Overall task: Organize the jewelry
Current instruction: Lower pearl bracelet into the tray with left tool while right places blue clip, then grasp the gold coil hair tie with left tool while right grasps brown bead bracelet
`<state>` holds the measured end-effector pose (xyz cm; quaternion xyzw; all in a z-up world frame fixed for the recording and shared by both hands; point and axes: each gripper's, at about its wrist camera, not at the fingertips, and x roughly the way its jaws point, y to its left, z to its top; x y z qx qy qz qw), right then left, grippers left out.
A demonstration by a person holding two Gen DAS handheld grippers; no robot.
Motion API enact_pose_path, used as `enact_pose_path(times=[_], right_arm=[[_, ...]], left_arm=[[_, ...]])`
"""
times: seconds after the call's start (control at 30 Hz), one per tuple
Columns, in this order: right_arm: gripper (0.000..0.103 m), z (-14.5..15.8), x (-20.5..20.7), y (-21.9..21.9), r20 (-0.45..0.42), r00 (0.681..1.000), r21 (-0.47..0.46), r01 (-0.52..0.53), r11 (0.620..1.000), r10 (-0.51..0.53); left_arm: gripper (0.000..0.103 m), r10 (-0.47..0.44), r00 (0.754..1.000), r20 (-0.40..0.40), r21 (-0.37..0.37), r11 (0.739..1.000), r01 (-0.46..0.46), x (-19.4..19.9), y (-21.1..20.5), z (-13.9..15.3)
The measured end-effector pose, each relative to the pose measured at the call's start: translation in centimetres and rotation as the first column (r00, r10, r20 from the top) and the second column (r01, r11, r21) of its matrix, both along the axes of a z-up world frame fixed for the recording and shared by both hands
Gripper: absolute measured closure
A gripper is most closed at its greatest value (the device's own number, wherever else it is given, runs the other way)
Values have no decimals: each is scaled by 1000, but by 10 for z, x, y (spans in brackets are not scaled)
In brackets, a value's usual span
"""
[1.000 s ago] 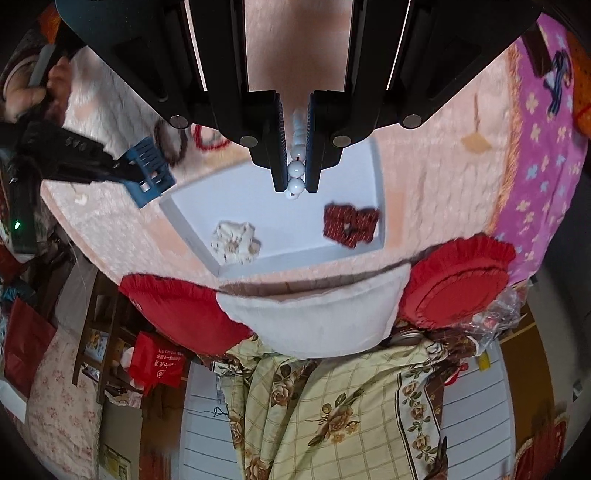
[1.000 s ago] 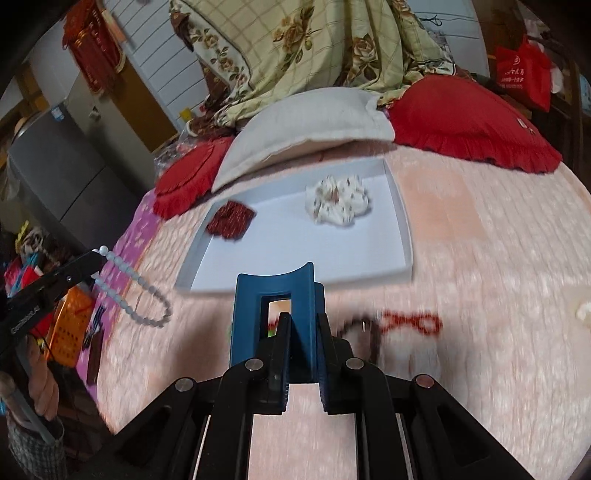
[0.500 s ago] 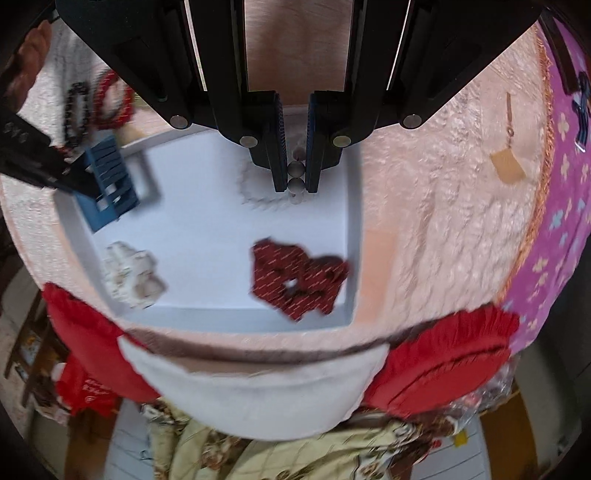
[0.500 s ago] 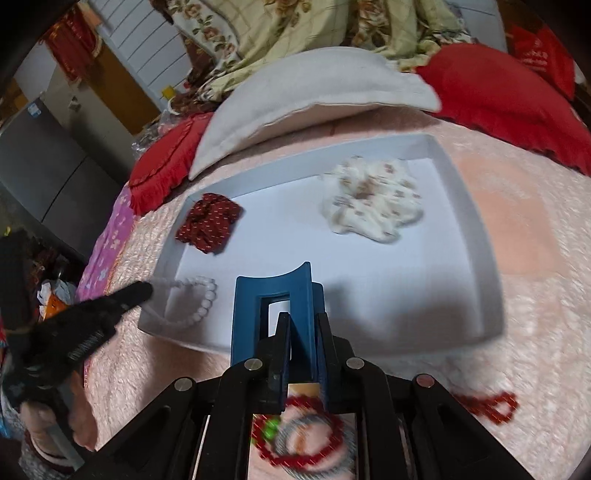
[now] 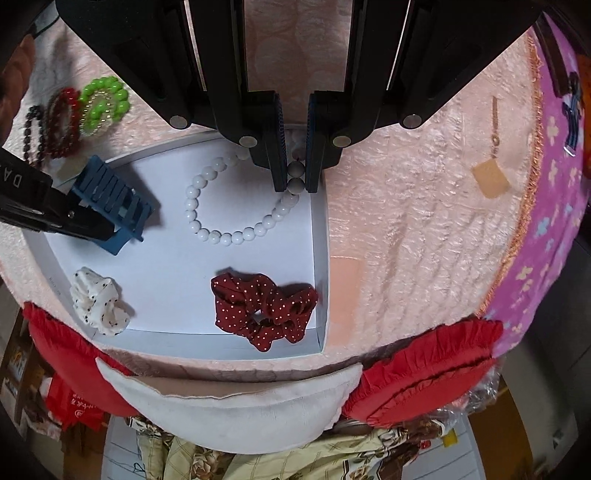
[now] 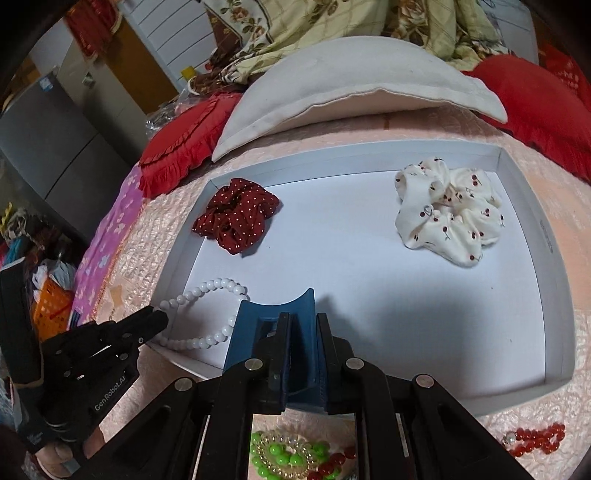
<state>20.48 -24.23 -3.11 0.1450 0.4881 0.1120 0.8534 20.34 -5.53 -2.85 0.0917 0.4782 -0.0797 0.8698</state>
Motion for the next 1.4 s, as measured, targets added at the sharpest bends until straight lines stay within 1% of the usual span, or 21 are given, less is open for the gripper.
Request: enact_pose_path(times=[0.07, 0.13, 0.2, 0.27, 0.37, 0.4, 0.43, 0.47, 0.5, 0.53, 0.57, 0.6, 0.67, 0.8, 0.87, 0.93, 1.07, 1.13, 1.23, 1.33, 1.4], right_arm=[[91, -3, 0, -3, -1, 1000, -1, 5, 1000, -5], [86, -4, 0, -5, 5, 1000, -16, 14, 1000, -14], [86, -4, 0, -5, 14, 1000, -28, 8, 1000, -7], [86, -3, 1, -1, 23, 1000, -53, 0, 999, 1], [86, -3, 5, 8, 31, 999, -81, -10, 997, 13], [86, -5, 7, 12, 19, 1000, -84, -19, 996, 21], [86, -7, 7, 14, 13, 1000, -87, -27, 996, 28], [86, -9, 6, 17, 7, 999, -94, -39, 995, 40], [84, -10, 4, 17, 6, 999, -103, -41, 994, 42], [83, -9, 2, 16, 7, 999, -105, -43, 994, 44], [77, -8, 1, 14, 9, 999, -98, -44, 994, 45], [66, -4, -1, 7, 21, 999, -87, -36, 996, 38], [59, 2, -3, -4, 52, 999, -90, -5, 996, 10], [59, 8, 3, -33, 50, 997, -111, 56, 992, -51], [59, 12, -3, -47, 52, 996, -106, 83, 991, -78], [59, 22, -21, -60, 73, 993, -96, 103, 990, -96], [59, 38, -74, -81, 124, 985, -116, 136, 984, -122], [59, 36, -97, -90, 114, 984, -106, 152, 983, -139], [59, 23, -122, -100, 76, 986, -84, 155, 984, -149], [60, 9, -139, -111, 53, 984, -74, 174, 982, -170], [61, 3, -147, -118, 40, 981, -51, 190, 980, -188]], left_arm=[[94, 7, 1000, -4, -4, 1000, -7, 1, 0, -2], [94, 15, 1000, -4, -10, 1000, -15, 0, 0, 0], [94, 9, 1000, -8, -34, 999, -9, -3, 0, 4], [94, 6, 1000, 12, -60, 998, -5, -11, 0, 16], [93, 12, 997, 73, -85, 996, -6, -25, 2, 40], [88, 17, 996, 87, -97, 995, -9, -30, 3, 47], [79, 23, 995, 99, -115, 993, -12, -37, 5, 54], [73, 28, 994, 108, -131, 991, -14, -41, 7, 59], [63, 38, 992, 122, -154, 988, -19, -49, 10, 64], [59, 45, 990, 132, -166, 986, -23, -53, 13, 67], [58, 50, 989, 140, -173, 985, -25, -57, 15, 69], [58, 57, 987, 149, -174, 984, -30, -62, 17, 71], [58, 73, 985, 154, -165, 985, -47, -67, 21, 70], [58, 102, 985, 138, -166, 983, -79, -75, 30, 65], [58, 108, 987, 123, -174, 981, -85, -80, 32, 61], [58, 101, 988, 114, -177, 981, -79, -87, 33, 57], [58, 55, 995, 89, -182, 983, -38, -97, 25, 47], [58, 26, 998, 53, -208, 978, -15, -99, 17, 40], [58, -29, 1000, 5, -245, 969, 29, -99, 0, 30], [59, -78, 997, -28, -248, 966, 68, -98, -20, 22], [59, -114, 993, -32, -247, 964, 103, -94, -36, 17]])
